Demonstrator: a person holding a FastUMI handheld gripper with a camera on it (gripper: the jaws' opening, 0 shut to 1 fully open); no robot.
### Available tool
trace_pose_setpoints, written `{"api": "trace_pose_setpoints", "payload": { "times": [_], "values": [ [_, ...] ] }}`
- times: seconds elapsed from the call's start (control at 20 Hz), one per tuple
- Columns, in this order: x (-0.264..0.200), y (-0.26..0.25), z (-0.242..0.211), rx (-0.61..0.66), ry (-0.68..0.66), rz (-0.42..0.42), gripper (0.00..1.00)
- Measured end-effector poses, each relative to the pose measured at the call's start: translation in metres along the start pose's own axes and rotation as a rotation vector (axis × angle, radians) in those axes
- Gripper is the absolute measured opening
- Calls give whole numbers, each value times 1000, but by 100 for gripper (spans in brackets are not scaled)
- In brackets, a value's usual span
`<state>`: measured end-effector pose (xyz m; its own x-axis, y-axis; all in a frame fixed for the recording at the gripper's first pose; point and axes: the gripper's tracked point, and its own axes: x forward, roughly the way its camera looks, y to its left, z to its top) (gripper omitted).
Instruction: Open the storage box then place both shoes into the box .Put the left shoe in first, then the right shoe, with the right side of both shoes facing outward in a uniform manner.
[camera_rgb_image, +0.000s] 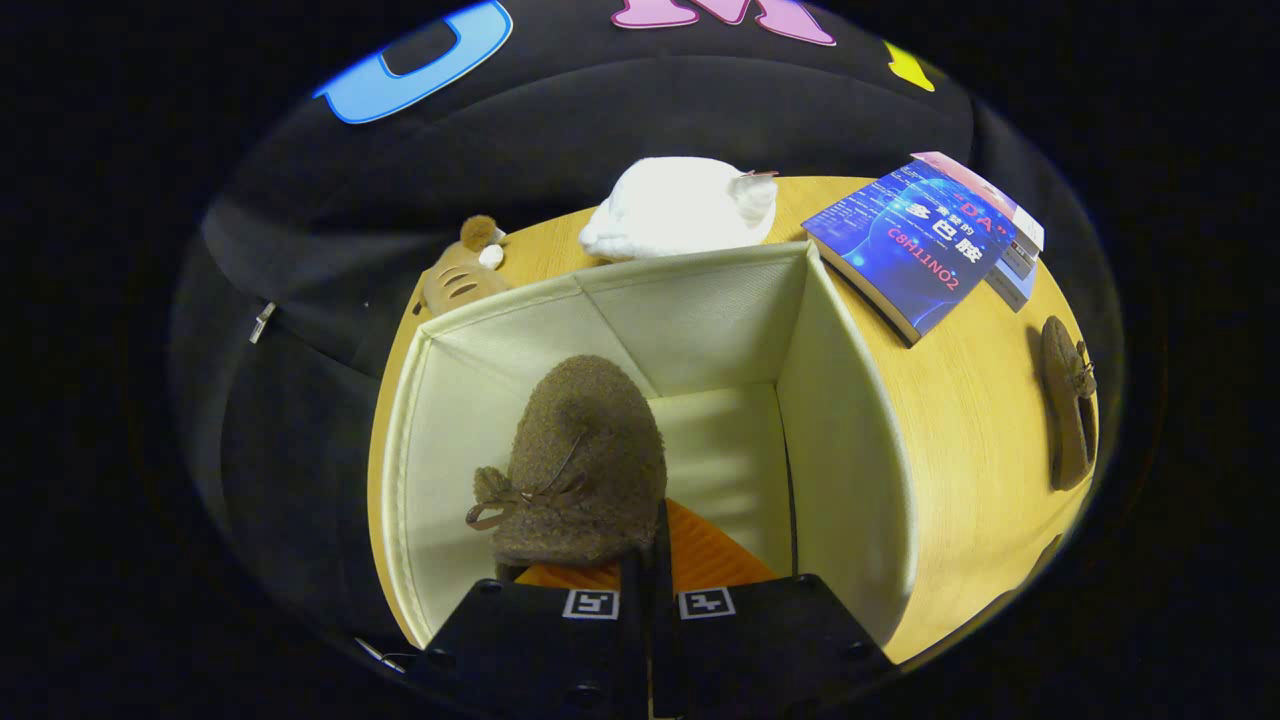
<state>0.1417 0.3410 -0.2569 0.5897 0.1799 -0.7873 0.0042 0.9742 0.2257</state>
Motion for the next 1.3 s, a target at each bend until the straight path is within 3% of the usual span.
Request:
{"api": "trace_pose_setpoints", "payload": {
  "times": [0.35,0.55,0.6,0.7,0.75,0.8,0.85,1.05,1.3],
  "values": [
    [19,5,-16,12,67,-11,16],
    [7,10,-26,-17,110,39,45],
    [2,10,-24,-30,93,57,58],
    [-14,20,-22,-50,72,118,80],
    [-25,32,-18,-41,59,170,82],
    [-36,41,-15,-32,48,206,96],
    [-50,41,-7,-29,26,225,100],
    [-97,25,25,-69,-95,261,99],
    [-152,-33,60,-172,-261,238,99]
  ]
}}
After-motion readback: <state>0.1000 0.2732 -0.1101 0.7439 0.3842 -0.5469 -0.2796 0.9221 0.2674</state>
